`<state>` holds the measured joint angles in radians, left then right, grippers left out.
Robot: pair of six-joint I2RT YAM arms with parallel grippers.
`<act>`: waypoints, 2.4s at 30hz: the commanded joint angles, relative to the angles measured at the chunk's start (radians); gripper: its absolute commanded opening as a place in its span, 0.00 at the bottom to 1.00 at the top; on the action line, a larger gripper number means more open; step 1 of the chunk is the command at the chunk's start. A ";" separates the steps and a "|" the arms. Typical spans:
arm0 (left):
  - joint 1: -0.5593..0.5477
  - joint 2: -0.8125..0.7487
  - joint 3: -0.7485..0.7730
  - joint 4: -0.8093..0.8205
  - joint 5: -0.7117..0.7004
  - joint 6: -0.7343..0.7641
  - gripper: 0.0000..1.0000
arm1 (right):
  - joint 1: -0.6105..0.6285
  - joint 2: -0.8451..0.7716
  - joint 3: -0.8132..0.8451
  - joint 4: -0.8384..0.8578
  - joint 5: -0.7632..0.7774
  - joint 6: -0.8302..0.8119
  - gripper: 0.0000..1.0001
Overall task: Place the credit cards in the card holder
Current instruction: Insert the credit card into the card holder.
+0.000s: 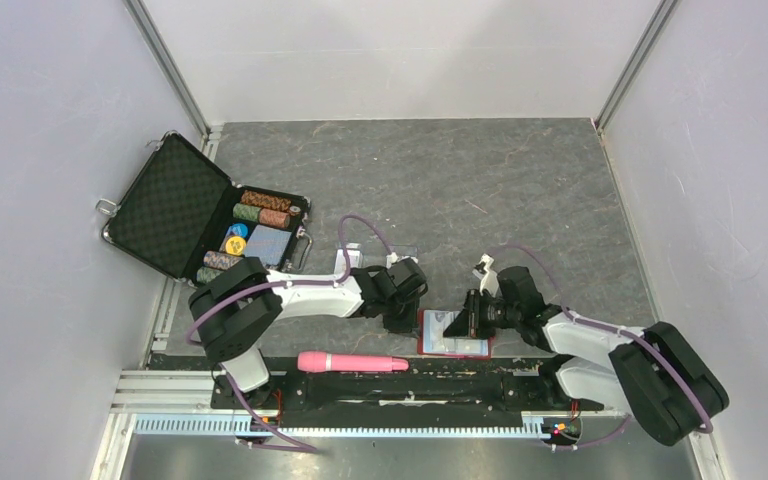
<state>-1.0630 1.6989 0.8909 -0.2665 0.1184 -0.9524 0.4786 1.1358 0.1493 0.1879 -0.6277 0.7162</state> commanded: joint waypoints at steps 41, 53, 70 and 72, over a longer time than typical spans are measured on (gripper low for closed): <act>-0.011 0.000 0.058 -0.086 -0.127 0.003 0.02 | 0.127 0.061 0.072 -0.043 0.135 -0.002 0.20; -0.010 -0.109 0.034 -0.159 -0.169 0.034 0.03 | 0.162 -0.055 0.170 -0.396 0.359 -0.140 0.56; -0.002 -0.125 -0.078 0.247 0.086 -0.063 0.41 | 0.166 -0.213 0.263 -0.539 0.390 -0.173 0.83; -0.003 -0.118 -0.078 0.244 0.083 -0.067 0.42 | 0.166 -0.224 0.271 -0.552 0.397 -0.174 0.85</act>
<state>-1.0710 1.5642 0.8223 -0.0910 0.1745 -0.9798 0.6441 0.9443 0.3653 -0.3008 -0.2779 0.5705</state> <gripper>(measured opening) 0.408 0.834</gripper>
